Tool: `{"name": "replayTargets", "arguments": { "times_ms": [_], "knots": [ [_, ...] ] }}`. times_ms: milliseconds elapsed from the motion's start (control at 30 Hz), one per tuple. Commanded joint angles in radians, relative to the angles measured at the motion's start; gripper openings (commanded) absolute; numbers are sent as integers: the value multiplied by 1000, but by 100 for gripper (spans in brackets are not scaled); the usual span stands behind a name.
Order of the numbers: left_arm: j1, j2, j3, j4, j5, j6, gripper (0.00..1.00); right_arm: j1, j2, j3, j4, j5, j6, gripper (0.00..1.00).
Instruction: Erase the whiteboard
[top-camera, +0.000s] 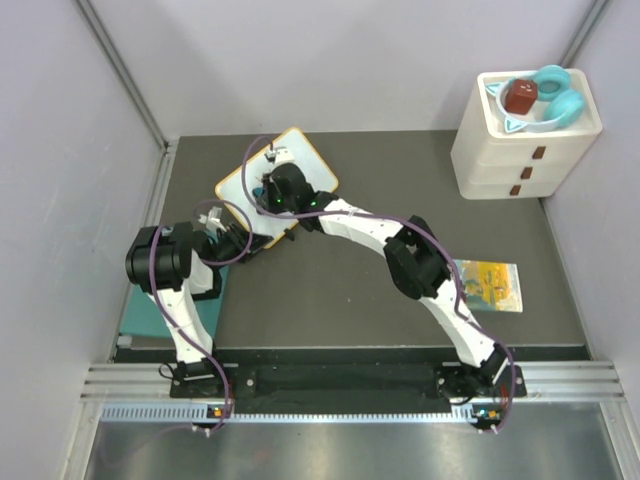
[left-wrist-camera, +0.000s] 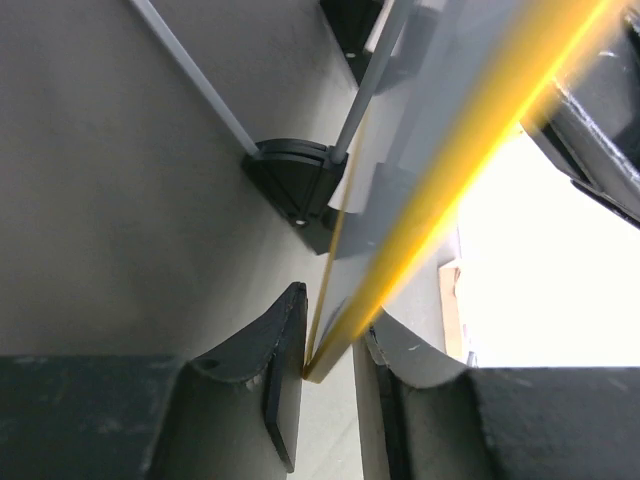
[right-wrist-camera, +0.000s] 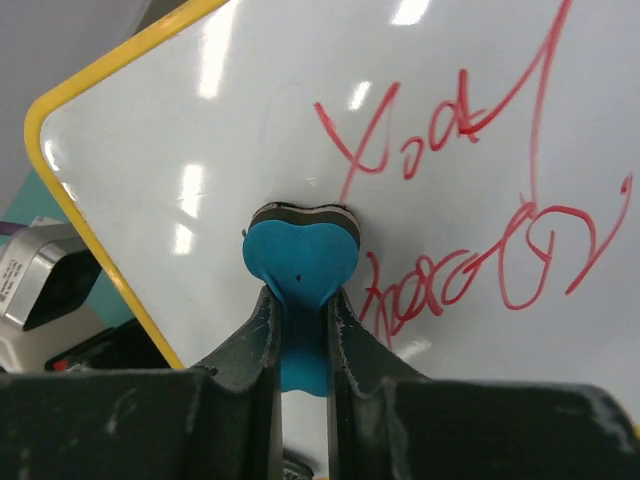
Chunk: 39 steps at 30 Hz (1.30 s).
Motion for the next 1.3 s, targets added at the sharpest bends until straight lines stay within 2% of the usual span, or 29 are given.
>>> {"name": "replayTargets", "arguments": {
  "times_ms": [0, 67, 133, 500, 833, 933, 1000, 1133, 1267],
  "knots": [
    [-7, 1, 20, 382, 25, 24, 28, -45, 44, 71, -10, -43, 44, 0],
    [-7, -1, 18, 382, 19, 26, 33, -66, 54, 75, -26, -41, 57, 0],
    [-9, -4, 15, 382, 16, 29, 33, -76, 48, 69, -37, -14, 51, 0],
    [-7, -2, 13, 382, 20, 30, 31, -166, 48, 62, -118, 116, 24, 0],
    [-15, -8, 15, 370, 25, 44, 29, -209, 57, 52, -109, 38, 0, 0],
    [-18, -16, 16, 355, 23, 53, 29, -211, 62, 40, -101, -55, 4, 0],
    [-19, -16, 16, 350, 25, 59, 29, -208, 56, 11, -69, -139, 17, 0],
    [-23, -22, 18, 339, 23, 65, 29, -177, 37, -58, -18, -186, 8, 0],
    [-24, -24, 16, 332, 20, 72, 29, -134, 33, -55, -46, -221, -15, 0]
  ]
}}
